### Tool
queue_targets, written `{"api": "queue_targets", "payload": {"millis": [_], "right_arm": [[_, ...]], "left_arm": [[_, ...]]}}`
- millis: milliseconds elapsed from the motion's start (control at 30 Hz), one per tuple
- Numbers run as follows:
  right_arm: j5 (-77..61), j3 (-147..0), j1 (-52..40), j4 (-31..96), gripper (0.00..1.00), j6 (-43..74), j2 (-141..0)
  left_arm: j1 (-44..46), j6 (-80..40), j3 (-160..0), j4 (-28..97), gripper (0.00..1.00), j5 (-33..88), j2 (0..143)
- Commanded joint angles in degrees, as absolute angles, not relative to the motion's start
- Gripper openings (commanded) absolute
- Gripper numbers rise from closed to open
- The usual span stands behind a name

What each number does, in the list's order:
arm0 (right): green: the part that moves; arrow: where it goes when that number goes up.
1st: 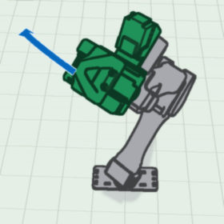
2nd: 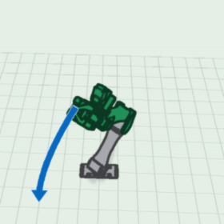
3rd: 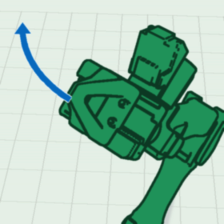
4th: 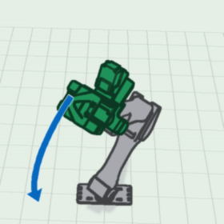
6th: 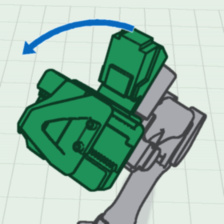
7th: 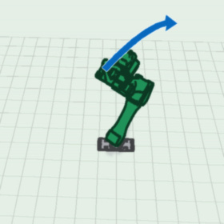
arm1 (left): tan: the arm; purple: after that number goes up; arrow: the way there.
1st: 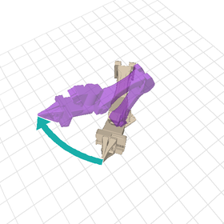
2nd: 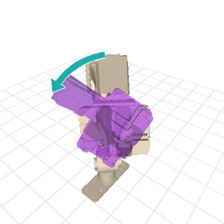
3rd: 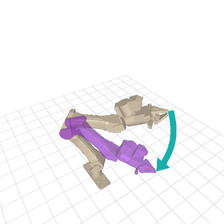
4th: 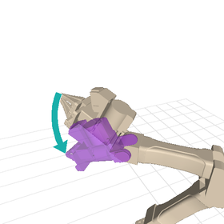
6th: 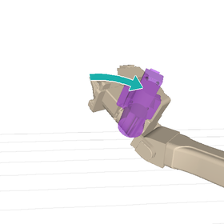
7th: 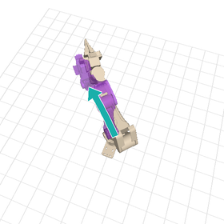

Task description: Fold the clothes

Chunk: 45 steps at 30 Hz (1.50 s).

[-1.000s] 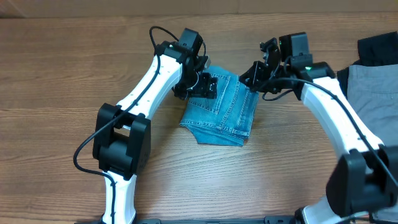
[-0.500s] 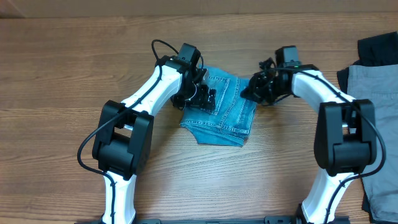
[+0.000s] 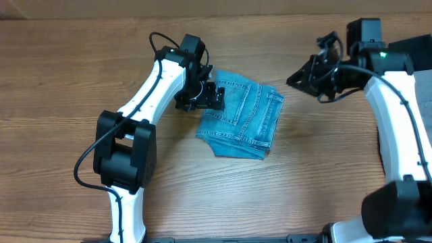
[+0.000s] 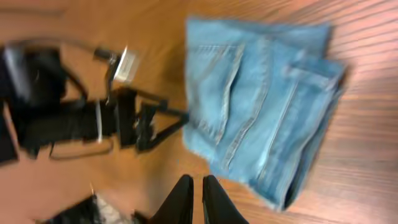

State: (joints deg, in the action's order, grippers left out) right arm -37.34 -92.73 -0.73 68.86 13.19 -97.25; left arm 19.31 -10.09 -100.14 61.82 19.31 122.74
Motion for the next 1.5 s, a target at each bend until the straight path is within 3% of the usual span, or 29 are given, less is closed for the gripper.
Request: {"api": "queue_targets", "payload": {"millis": [0, 133, 400, 533, 633, 867, 933, 967, 1000, 1067, 1467], "right_arm": [[-37.41, -87.88, -4.62, 69.63, 0.09, 10.09, -99.07], [-37.41, -74.91, -8.14, 59.92, 0.09, 14.79, -99.11], [-34.94, -54.48, -5.93, 42.96, 0.1, 21.63, -99.13], [-29.28, -51.37, -3.51, 41.5, 0.11, 22.48, -99.13], [-29.63, -52.16, -2.07, 42.33, 0.05, 22.35, -98.63], [-29.58, -59.81, -1.58, 53.39, 0.05, 22.33, -89.52], [-29.58, -61.21, -1.58, 55.83, 0.19, 22.31, -85.89], [-29.58, -61.41, -1.58, 56.27, 0.34, 22.31, -85.1], [-29.58, -61.69, -1.58, 57.39, 0.63, 22.31, -83.07], [-29.58, -61.69, -1.58, 58.43, 1.0, 22.28, -81.21], [-29.58, -61.56, -1.58, 60.29, 1.0, 20.58, -79.64]], "left_arm": [[19.4, -8.99, -101.21, 61.78, 0.98, 19.05, 120.77], [19.53, -9.02, -101.21, 61.71, 0.98, 19.09, 120.77], [19.53, -8.95, -101.19, 62.26, 0.99, 19.09, 120.77], [19.53, -8.97, -101.19, 62.08, 1.0, 19.16, 120.77], [19.51, -8.88, -101.19, 62.11, 1.0, 19.14, 120.77], [19.18, -8.69, -101.19, 59.83, 1.0, 19.35, 120.77], [18.98, -8.67, -101.19, 58.43, 1.0, 19.55, 120.77], [18.96, -8.38, -101.19, 57.95, 1.0, 19.53, 120.77], [18.9, -7.62, -101.19, 56.93, 1.0, 19.55, 120.88], [18.79, -7.22, -101.19, 56.01, 1.0, 19.55, 121.12], [17.32, -4.95, -101.19, 51.29, 1.0, 24.97, 127.61]]}}
